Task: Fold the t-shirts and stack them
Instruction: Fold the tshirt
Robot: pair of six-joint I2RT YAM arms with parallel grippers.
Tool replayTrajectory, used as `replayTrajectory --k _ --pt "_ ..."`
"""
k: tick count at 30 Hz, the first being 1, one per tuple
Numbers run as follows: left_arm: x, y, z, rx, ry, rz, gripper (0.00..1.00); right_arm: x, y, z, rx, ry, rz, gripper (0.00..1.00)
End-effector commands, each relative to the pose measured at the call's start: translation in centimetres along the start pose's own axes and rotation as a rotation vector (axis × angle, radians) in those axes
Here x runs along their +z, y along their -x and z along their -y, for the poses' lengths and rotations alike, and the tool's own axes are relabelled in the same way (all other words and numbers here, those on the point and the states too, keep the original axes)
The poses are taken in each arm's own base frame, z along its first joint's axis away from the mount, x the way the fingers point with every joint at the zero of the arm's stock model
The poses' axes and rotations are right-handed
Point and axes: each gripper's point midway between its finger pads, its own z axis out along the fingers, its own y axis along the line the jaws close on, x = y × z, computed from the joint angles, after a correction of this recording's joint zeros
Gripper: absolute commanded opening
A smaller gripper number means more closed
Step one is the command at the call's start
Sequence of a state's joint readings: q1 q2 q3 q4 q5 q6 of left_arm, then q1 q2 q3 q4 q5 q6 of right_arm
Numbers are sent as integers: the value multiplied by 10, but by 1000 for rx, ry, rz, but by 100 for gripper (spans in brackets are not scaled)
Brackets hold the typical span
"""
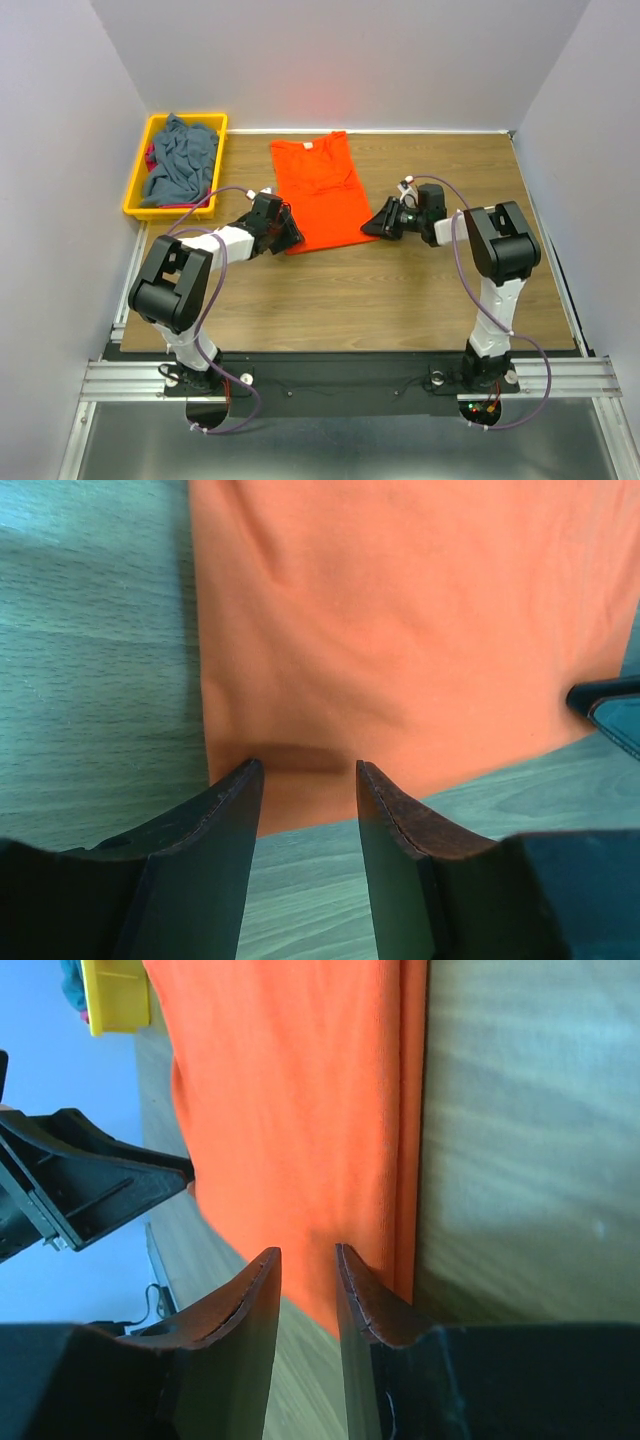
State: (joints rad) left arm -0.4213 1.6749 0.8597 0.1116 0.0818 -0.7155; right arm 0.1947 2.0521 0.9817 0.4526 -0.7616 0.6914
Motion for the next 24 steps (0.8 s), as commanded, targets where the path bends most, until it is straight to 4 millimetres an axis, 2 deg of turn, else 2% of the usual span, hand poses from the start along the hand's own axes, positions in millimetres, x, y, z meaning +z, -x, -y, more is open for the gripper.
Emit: replayTrajectory --k 1,4,5,7,9,11,13,15,16,18,19,21,22,23,24 --pt "-5 -29 -28 -9 83 -114 54 -20 -40 42 168 -172 -51 34" --pt "-16 -39 -33 2 92 -151 54 -34 -46 36 214 -182 -37 34" --pt "-19 -44 -36 3 93 -163 54 -41 -58 40 241 -198 -50 34" --pt "-28 -53 -36 5 73 -188 54 -53 -67 38 266 -223 -46 34" --pt "-33 -58 -33 4 49 -205 54 -60 -69 31 263 -220 -41 34" --pt "-40 -62 -25 17 8 -218 56 -66 -66 12 243 -173 -42 34" --pt "-45 -58 -11 45 -49 -206 60 -68 -57 -7 206 -113 -43 34" --pt "-51 -38 6 85 -95 -140 61 -71 -42 -30 137 -52 -34 35" --pt "-53 -28 12 101 -106 -107 61 -70 -26 -44 86 -18 -18 35" --pt "-60 4 32 128 -135 -15 61 -68 -8 -56 42 12 -1 35" --pt "-61 25 42 139 -146 32 61 -63 7 -64 11 29 11 35" --pt "-59 42 54 150 -167 55 61 -56 21 -66 -9 38 21 35" --pt "-49 45 53 162 -159 45 60 -53 30 -67 -23 42 31 35" --pt "-47 61 64 165 -171 74 60 -45 41 -67 -35 44 37 35" --pt "-42 68 67 169 -172 78 59 -42 50 -67 -43 46 46 35"
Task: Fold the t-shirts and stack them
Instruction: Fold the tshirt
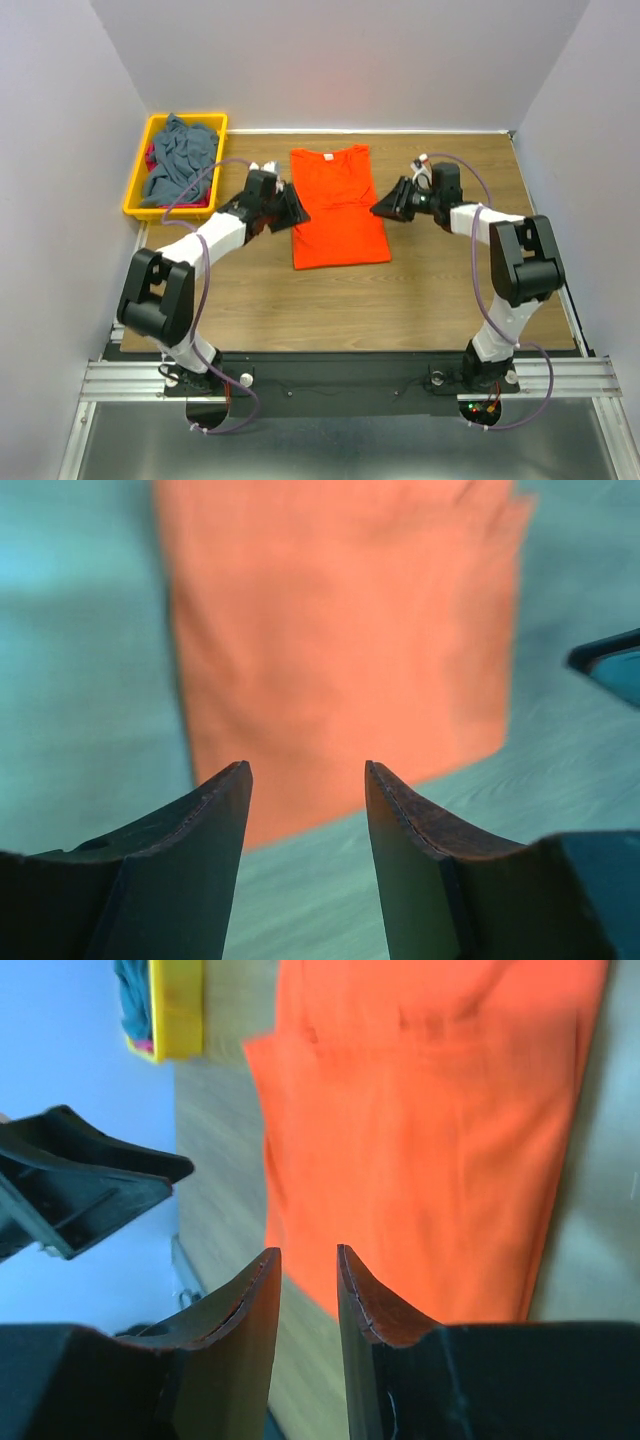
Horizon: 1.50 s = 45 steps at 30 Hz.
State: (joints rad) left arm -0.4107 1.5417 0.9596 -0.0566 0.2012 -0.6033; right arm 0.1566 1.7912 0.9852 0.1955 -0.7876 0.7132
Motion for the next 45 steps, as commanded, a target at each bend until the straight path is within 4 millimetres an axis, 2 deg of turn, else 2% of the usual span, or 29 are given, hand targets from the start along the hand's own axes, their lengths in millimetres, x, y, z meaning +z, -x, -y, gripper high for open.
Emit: replayTrajectory --k 1,2,3,4,5,6,7,8,9,13,14,17,20,24,25,26,27,28,30,31,32,34,35,36,37,38,39,42,45 --pt "24 47 12 70 -17 67 58 17 36 -6 -82 34 30 35" --pt "29 61 20 77 -31 83 57 20 43 -5 -86 31 38 35" --pt "35 65 22 81 -34 78 57 24 57 -14 -113 48 55 35" --pt "53 59 12 74 -16 36 55 35 58 1 -92 35 40 35" --pt "57 70 19 83 -30 48 54 39 69 -5 -110 55 48 35" --pt "65 70 17 81 -22 32 53 45 70 -1 -105 55 40 35" --pt "79 62 5 73 3 -13 52 53 70 11 -93 47 28 35" --pt "83 70 7 77 4 -2 51 57 72 17 -95 40 27 35" --pt "94 64 -4 73 29 -25 51 61 77 19 -105 36 35 35" --pt "110 72 -28 47 78 -21 50 72 75 55 -69 -11 25 35" --pt "112 76 -33 41 87 -12 50 72 76 70 -46 -36 33 35" --pt "122 80 -41 47 95 -12 49 68 78 92 -22 -70 44 35" --pt "119 89 -36 65 81 -1 51 63 77 96 -23 -76 44 35" --pt "91 106 -11 77 27 56 59 48 86 71 -74 -68 74 35" --pt "73 117 4 89 10 103 65 40 90 55 -93 -61 86 35" --pt "65 114 4 88 20 112 69 36 87 54 -94 -74 89 35" --pt "45 122 15 97 25 164 77 26 89 41 -107 -73 103 36" --pt "35 123 14 92 43 181 81 22 89 36 -117 -76 113 37" --pt "22 109 6 78 98 173 84 12 82 32 -120 -117 119 38" --pt "5 106 -1 74 159 185 85 8 67 40 -93 -157 92 43" --pt "2 90 -8 84 205 162 85 -2 69 29 -138 -188 120 46" --pt "-15 70 -20 104 301 146 86 -11 56 30 -149 -247 106 54" --pt "-18 57 -23 119 329 128 86 -17 41 39 -145 -298 73 58" --pt "-17 31 -22 154 350 83 86 -24 39 34 -176 -343 94 62" --pt "-23 18 -25 155 382 70 86 -28 34 34 -184 -373 89 70" --pt "-23 -2 -33 163 405 35 86 -32 18 44 -176 -435 60 74" --pt "-23 -17 -28 183 395 14 85 -38 15 38 -188 -446 66 77" --pt "-22 -46 -36 159 401 -27 79 -51 -8 42 -211 -529 27 84" --pt "-20 -53 -41 150 412 -32 74 -59 -29 47 -222 -571 -9 84"
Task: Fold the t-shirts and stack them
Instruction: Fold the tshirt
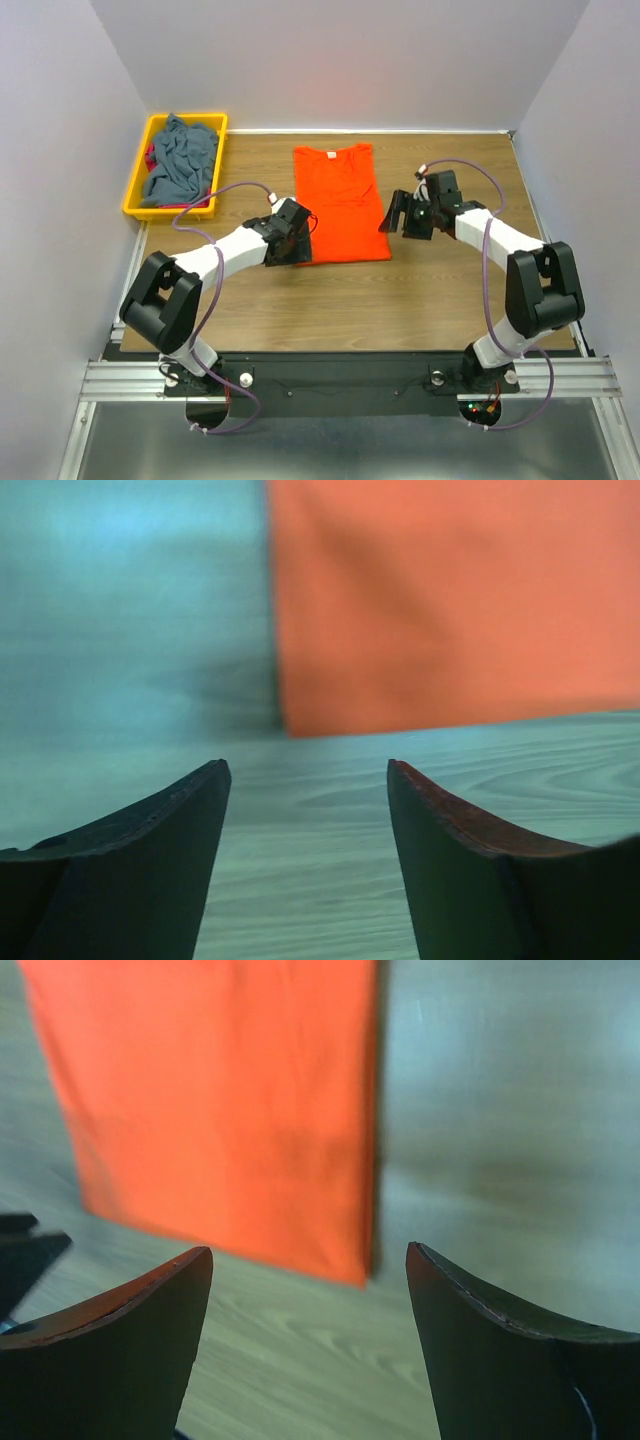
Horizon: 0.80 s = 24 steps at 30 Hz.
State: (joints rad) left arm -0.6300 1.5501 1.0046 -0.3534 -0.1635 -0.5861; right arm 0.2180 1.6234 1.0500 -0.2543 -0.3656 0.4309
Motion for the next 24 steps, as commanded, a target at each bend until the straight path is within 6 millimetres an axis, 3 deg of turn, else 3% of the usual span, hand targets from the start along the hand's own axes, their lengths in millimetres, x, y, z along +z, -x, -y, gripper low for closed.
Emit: replayTrajectory --k 1,8,18,24 --pt "2 1 -17 -50 77 21 72 -20 -30 18 -50 -136 -45 84" --pt "13 8 -4 -37 56 12 65 -29 -50 17 -45 -142 -61 82" --pt "36 -7 -4 4 95 -54 58 -24 -54 9 -61 -158 -66 81" --pt "45 -28 -11 21 146 -126 48 -15 -58 13 -66 -246 -64 78"
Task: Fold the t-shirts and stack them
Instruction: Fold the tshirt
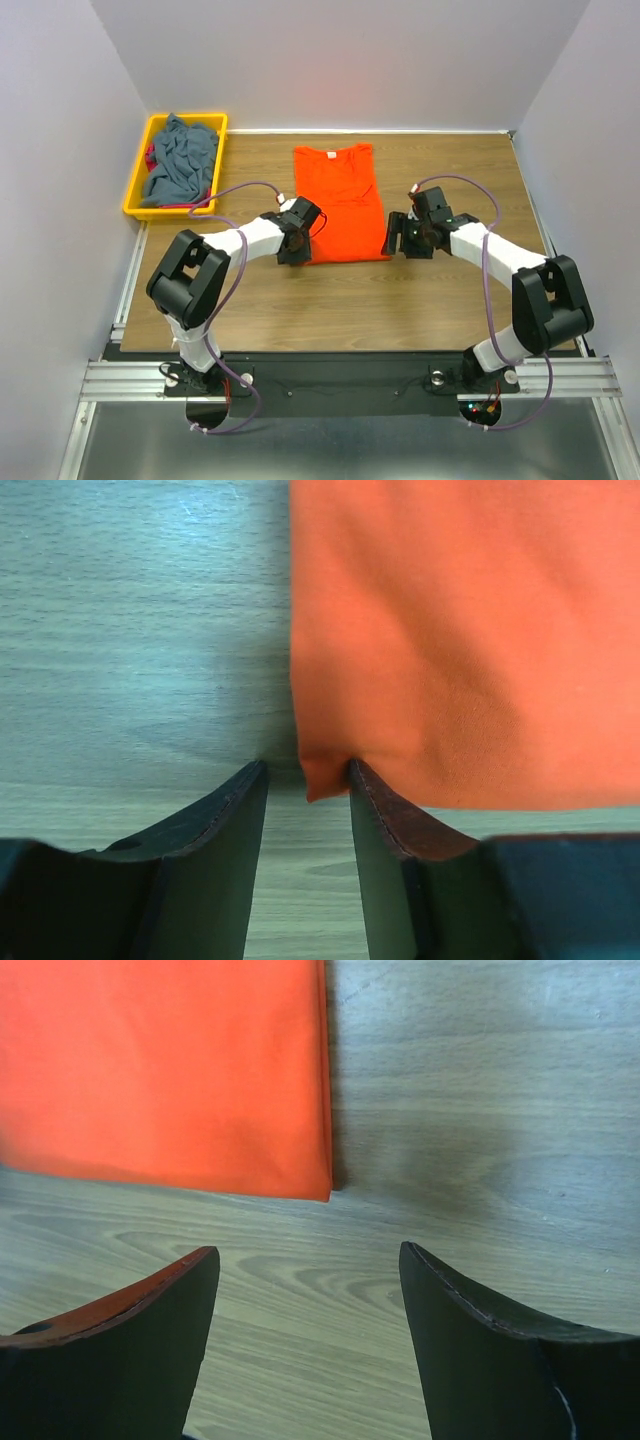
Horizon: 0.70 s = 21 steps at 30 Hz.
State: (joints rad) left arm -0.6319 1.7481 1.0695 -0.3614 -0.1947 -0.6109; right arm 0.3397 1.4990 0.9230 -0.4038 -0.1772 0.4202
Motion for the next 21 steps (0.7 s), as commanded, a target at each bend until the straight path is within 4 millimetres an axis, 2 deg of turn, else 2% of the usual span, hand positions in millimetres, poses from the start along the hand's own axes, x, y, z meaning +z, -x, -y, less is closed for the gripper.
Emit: replayTrajectory --k 1,6,11,12,15,16,21 --pt "4 -14 -2 18 39 -46 46 3 12 -1 7 -77 41 77" --pt "8 -21 0 39 49 -72 43 13 11 -1 24 -132 34 73" --pt "11 -26 -1 47 49 -92 24 18 24 -1 27 -184 68 65" --pt "11 -27 -1 47 45 -95 18 22 22 0 27 -191 57 65" --pt "11 -30 0 55 37 -103 8 27 22 -1 31 -198 51 63" --pt "10 -31 0 57 30 -106 1 29 20 1 33 -207 43 63" --pt "9 -34 0 63 15 -112 0 35 14 4 36 -236 29 60"
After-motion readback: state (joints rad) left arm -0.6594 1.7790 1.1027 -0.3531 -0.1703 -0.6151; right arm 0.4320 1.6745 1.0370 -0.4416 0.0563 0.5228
